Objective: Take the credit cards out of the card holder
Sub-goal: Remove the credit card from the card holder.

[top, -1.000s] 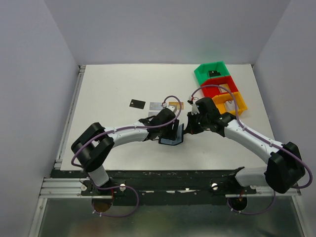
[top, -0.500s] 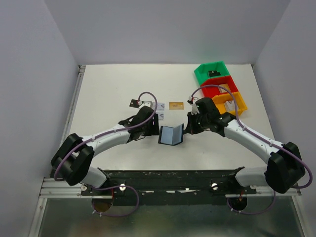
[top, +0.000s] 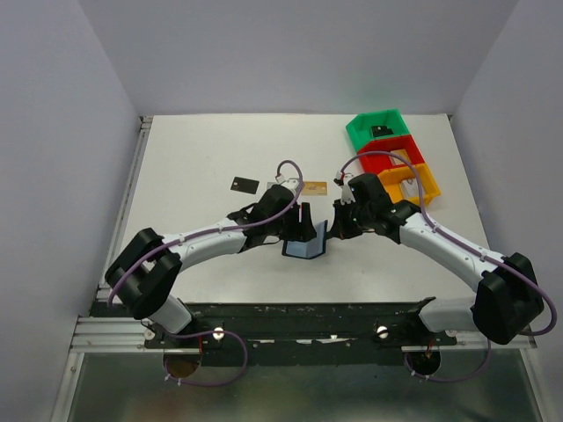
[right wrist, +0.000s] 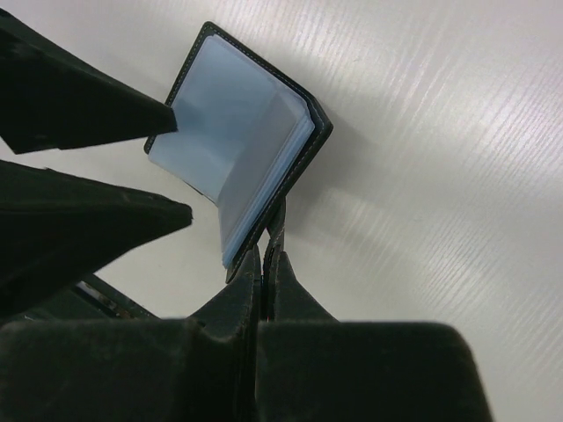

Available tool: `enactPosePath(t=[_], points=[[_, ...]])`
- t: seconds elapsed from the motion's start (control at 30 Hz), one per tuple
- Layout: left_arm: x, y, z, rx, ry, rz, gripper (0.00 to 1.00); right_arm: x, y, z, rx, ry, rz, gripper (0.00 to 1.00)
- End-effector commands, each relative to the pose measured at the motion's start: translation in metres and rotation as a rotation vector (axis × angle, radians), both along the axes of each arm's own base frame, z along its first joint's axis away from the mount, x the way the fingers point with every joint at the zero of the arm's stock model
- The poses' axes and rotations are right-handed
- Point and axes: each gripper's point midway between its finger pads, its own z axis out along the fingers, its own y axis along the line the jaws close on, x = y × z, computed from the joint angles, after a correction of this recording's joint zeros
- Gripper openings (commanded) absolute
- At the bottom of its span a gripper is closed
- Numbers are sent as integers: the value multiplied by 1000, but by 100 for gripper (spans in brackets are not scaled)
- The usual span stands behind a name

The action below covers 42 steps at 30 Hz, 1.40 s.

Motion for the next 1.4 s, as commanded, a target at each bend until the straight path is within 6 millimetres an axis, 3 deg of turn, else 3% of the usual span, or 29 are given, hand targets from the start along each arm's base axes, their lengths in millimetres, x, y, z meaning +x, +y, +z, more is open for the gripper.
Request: enactPosePath(t=[0.0, 0.43, 0.57, 0.77, 1.37], points=[[-13, -21, -7, -19, 36, -111, 68, -2, 1, 4, 10, -2, 15, 0], [-19, -33, -21, 34, 53, -159, 70, -2, 2, 5, 18, -2, 18, 0], [-17, -27, -27, 67, 57, -135, 70, -2, 1, 5, 17, -6, 16, 0], [-11, -15, -20, 80, 11, -72, 69, -3, 2, 4, 16, -1, 16, 0], [-14, -23, -37, 107, 65, -112, 69, -4, 4, 7, 30, 5, 24, 0]])
